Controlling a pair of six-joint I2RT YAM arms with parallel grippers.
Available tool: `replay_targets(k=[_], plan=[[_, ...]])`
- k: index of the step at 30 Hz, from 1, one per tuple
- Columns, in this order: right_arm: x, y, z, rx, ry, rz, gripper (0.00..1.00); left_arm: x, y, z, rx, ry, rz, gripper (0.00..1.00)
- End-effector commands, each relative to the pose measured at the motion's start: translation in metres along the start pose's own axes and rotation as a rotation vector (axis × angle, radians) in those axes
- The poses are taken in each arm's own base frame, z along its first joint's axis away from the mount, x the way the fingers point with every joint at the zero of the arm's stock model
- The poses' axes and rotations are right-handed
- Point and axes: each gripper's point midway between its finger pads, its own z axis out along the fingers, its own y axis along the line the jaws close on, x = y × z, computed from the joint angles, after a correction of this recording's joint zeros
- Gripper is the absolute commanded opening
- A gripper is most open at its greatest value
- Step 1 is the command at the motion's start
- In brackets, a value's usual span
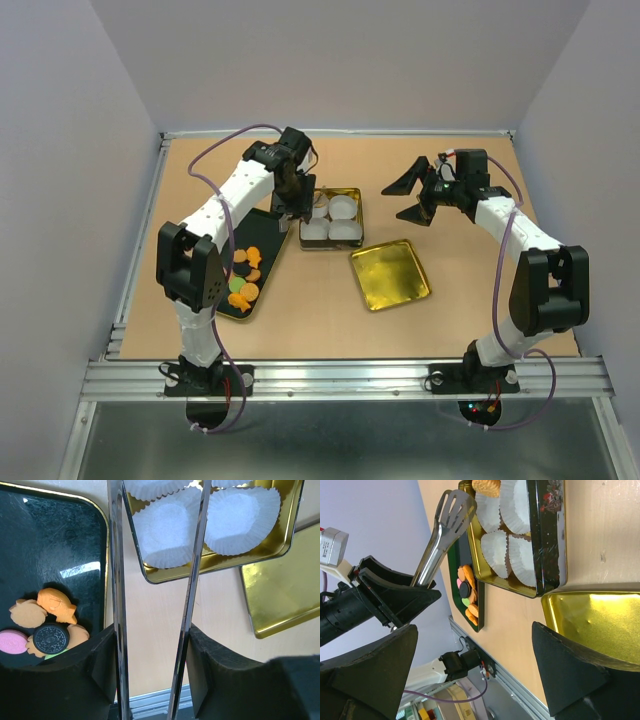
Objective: Pack the cookies
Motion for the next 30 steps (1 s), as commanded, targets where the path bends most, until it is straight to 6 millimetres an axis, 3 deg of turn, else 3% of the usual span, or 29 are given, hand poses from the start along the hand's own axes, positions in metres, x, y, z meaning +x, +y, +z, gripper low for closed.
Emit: replay_targets(k=[1, 13, 20, 26, 30], plan=[[-0.012, 0.023, -0.009, -0.040, -0.032, -0.066, 1.00, 0.003, -0.003, -0.012, 0.006, -0.015, 0.012, 0.59], [-0.011, 0.025, -0.012, -0.044, -0.039, -0.075, 1.00, -0.001, -0.001, -0.027, -0.018, -0.043, -0.012, 0.59], [-0.011, 0.035, -0.015, -0.059, -0.043, -0.065, 1.00, -0.001, 0.016, -0.053, -0.100, -0.102, -0.048, 0.59], [-0.006, 0.039, -0.019, -0.064, -0.046, -0.052, 1.00, 0.026, 0.029, -0.071, -0.132, -0.086, -0.094, 0.56], [0.013, 0.041, -0.015, -0.063, -0.016, -0.063, 1.00, 0.043, 0.028, -0.087, -0.091, -0.103, -0.139, 0.57]])
